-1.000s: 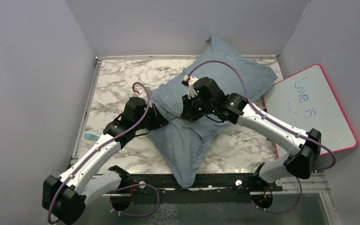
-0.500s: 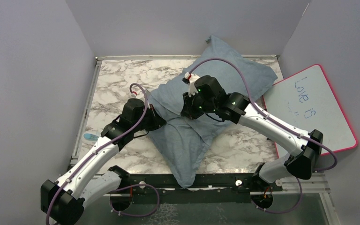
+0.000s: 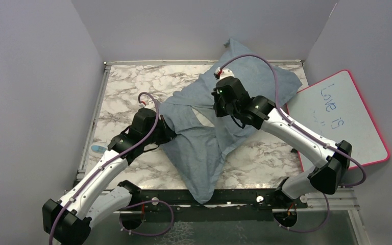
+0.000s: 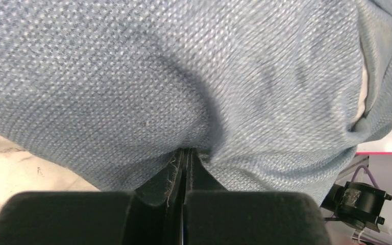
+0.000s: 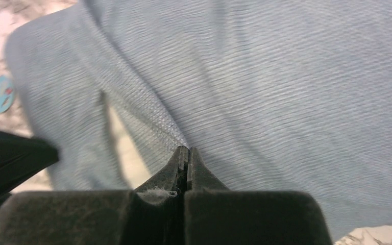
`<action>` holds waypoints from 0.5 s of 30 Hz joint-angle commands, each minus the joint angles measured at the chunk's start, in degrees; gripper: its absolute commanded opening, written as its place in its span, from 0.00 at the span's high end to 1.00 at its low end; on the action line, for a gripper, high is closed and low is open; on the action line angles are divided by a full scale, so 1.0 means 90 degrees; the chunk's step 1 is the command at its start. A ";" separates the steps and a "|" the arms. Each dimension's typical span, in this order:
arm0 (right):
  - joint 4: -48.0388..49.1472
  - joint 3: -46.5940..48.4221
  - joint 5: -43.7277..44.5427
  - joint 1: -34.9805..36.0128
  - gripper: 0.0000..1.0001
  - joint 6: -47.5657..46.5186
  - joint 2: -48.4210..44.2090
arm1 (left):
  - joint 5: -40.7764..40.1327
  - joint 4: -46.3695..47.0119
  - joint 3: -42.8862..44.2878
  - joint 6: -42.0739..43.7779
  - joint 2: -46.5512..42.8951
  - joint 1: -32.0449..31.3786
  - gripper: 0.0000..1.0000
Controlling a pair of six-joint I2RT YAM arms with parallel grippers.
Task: Remove the pillowcase from the pillow
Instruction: Remove the pillow from the pillowcase.
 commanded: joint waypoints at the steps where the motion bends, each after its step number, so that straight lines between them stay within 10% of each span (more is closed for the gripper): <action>1: -0.0110 -0.0499 0.0552 -0.0504 0.99 0.0119 0.0239 | -0.0176 -0.0296 0.0284 0.0208 -0.0019 -0.0014 1.00; 5: 0.0157 -0.1067 -0.0833 -0.0651 0.99 0.0121 0.0366 | 0.0091 -0.0273 0.0410 0.0221 -0.0050 -0.0014 0.96; 10: 0.0620 -0.1665 -0.1922 -0.0650 1.00 0.0499 0.0289 | 0.0210 -0.0208 0.0999 0.0172 -0.0149 -0.0014 0.29; 15: 0.0685 -0.1838 -0.2191 -0.0648 0.99 0.0552 0.0253 | 0.0753 0.0229 0.1639 0.0134 0.0352 -0.0019 0.14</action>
